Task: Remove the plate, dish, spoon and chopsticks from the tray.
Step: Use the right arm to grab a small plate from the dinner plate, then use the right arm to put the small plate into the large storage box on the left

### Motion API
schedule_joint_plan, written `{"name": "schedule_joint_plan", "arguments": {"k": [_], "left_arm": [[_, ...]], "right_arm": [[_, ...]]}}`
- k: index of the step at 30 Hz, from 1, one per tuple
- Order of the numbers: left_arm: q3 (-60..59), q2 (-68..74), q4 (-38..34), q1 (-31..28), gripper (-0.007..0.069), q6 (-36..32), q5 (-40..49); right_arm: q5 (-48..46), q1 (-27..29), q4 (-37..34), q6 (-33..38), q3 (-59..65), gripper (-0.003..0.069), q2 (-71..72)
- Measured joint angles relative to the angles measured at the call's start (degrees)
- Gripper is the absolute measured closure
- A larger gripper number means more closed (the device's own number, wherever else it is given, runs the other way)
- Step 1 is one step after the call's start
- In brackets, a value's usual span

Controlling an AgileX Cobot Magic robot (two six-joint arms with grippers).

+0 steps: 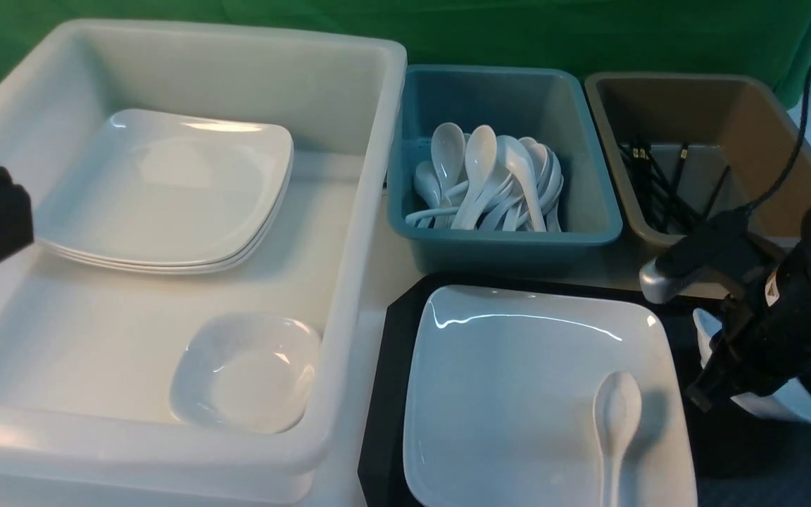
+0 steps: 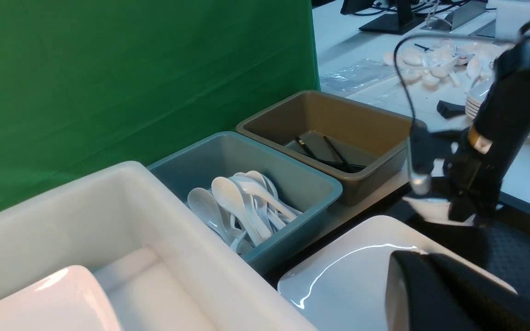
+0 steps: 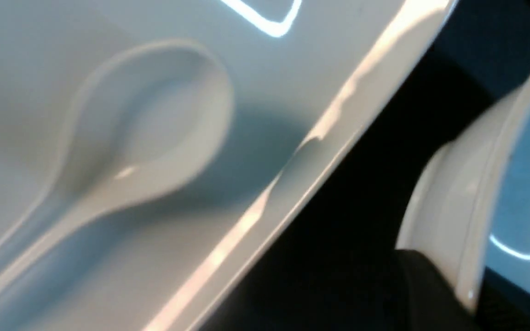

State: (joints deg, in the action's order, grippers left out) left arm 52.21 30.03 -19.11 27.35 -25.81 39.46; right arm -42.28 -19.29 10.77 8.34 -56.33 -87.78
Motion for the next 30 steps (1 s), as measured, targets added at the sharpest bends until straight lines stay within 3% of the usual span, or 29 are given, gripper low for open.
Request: {"name": "schedule_joint_plan", "arguments": {"k": [2, 7, 11, 14, 20, 30], "left_arm": [[0.0, 0.0, 0.4, 0.0, 0.0603, 0.0, 0.2], [0.0, 0.0, 1.9, 0.0, 0.0603, 0.0, 0.42], [0.14, -0.18, 3.77, 0.0, 0.0603, 1.21, 0.84], [1.05, -1.2, 7.88, 0.0, 0.0603, 5.96, 2.99], [1.75, -6.59, 16.6, 0.0, 0.0603, 13.2, 10.78], [1.75, -8.53, 17.28, 0.0, 0.0603, 13.85, 15.72]], "right_arm": [[-3.6, -2.51, -0.22, -2.18, -2.13, 0.0595, 2.65], [-12.46, -18.53, -0.14, -5.39, -16.3, 0.0595, 7.8], [-7.84, -31.62, -0.62, 1.43, -28.23, 0.0596, 3.95], [-6.41, -36.55, -1.32, 6.12, -35.26, 0.0596, -1.85], [-10.2, -39.06, -4.29, 18.12, -49.94, 0.0596, -19.86], [-12.25, -39.18, -4.73, 27.38, -62.91, 0.0596, -36.91]]}}
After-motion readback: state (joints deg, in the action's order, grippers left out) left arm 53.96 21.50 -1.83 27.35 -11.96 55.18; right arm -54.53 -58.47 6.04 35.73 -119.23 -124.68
